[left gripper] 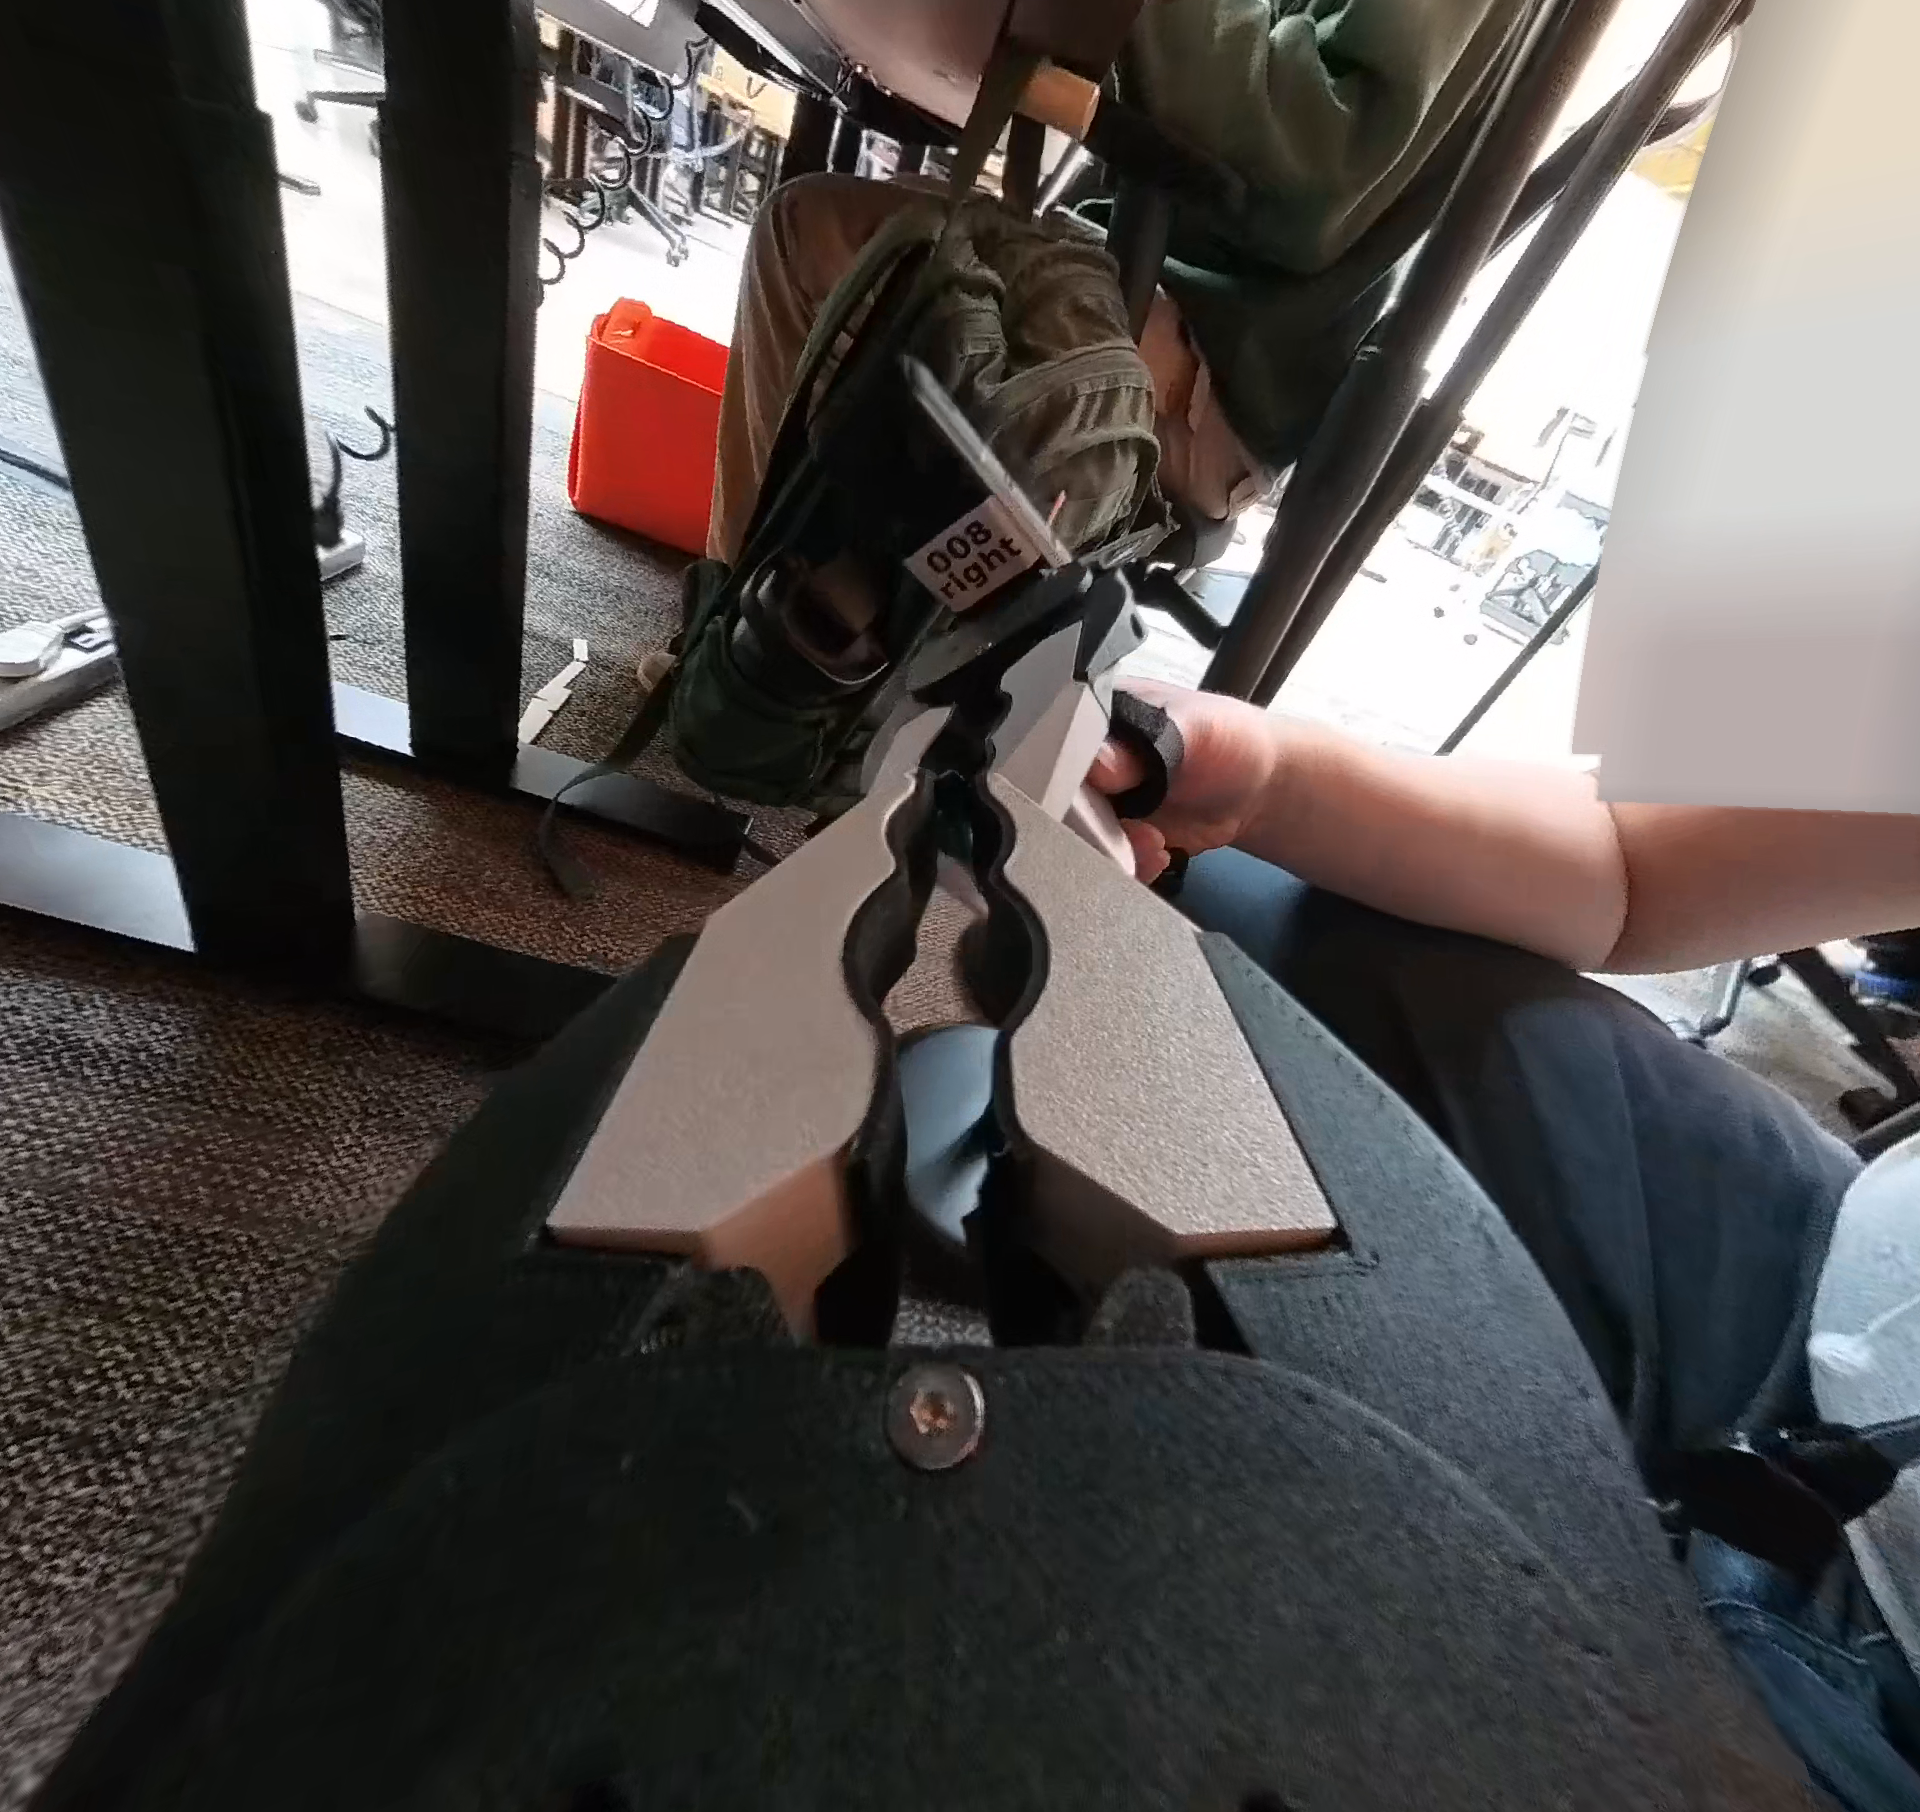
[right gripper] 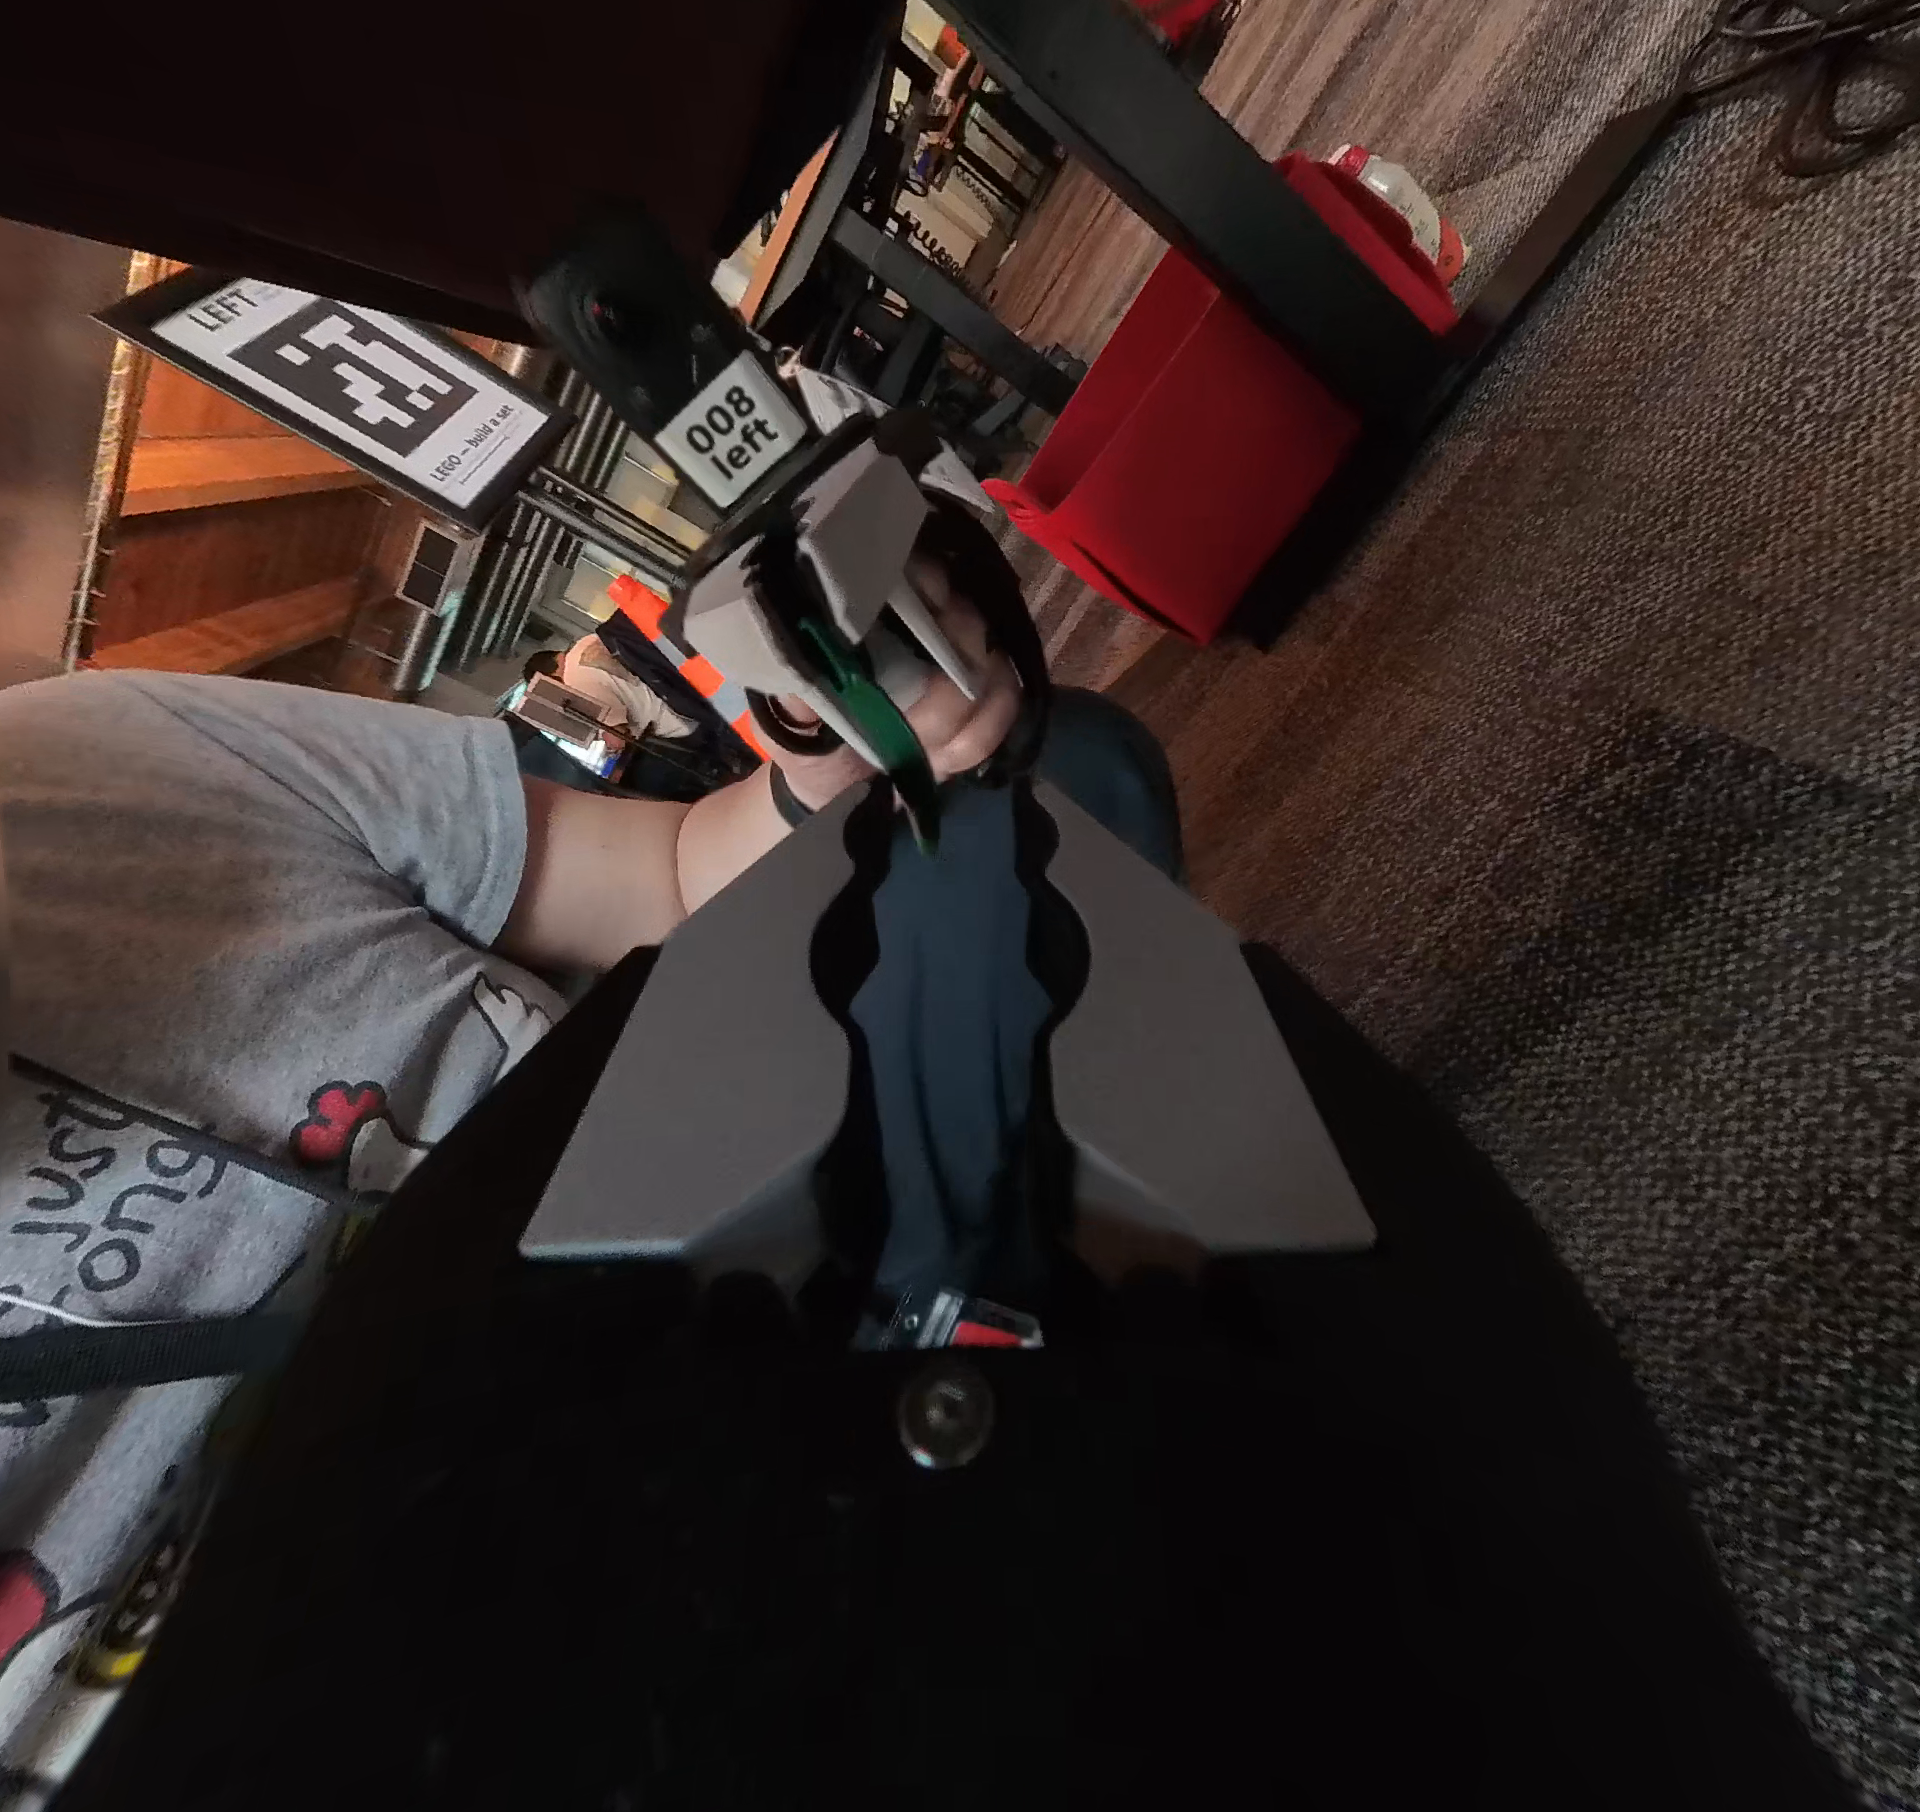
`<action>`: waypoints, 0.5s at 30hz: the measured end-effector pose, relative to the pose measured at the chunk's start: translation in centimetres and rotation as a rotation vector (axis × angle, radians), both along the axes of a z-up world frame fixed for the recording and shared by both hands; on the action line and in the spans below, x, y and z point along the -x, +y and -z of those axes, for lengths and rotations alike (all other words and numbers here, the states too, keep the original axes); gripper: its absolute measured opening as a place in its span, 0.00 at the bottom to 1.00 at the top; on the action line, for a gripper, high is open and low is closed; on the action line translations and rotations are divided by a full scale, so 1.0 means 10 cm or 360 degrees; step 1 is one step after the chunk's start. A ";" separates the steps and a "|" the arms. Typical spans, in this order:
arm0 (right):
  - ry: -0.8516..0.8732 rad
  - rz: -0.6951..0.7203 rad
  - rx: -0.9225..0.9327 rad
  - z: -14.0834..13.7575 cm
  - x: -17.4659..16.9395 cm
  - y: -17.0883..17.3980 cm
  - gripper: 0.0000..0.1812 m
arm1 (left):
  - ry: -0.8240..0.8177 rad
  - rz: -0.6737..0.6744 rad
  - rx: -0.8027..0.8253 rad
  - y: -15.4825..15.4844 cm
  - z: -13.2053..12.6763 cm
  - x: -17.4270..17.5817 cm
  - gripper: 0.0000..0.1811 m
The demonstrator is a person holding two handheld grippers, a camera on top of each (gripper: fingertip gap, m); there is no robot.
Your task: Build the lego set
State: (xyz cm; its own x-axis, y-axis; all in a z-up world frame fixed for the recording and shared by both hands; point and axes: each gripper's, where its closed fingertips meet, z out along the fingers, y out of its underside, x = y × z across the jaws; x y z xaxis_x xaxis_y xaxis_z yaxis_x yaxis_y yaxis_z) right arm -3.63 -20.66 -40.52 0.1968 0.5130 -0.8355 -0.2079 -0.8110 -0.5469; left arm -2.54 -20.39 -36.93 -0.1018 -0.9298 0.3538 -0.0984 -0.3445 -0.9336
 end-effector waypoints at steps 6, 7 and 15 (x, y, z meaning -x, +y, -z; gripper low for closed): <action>-0.0094 -0.0148 0.0110 0.21 -0.04 -0.11 0.13 | 0.0033 -0.0031 0.0022 0.13 0.05 0.06 0.03; -0.0072 -0.0138 0.0089 0.16 -0.03 -0.10 0.15 | 0.0043 -0.0024 0.0031 0.13 0.08 0.06 0.03; -0.0099 -0.0130 0.0101 0.16 0.00 -0.01 0.21 | 0.0095 0.0176 0.0066 -0.08 0.16 -0.03 0.03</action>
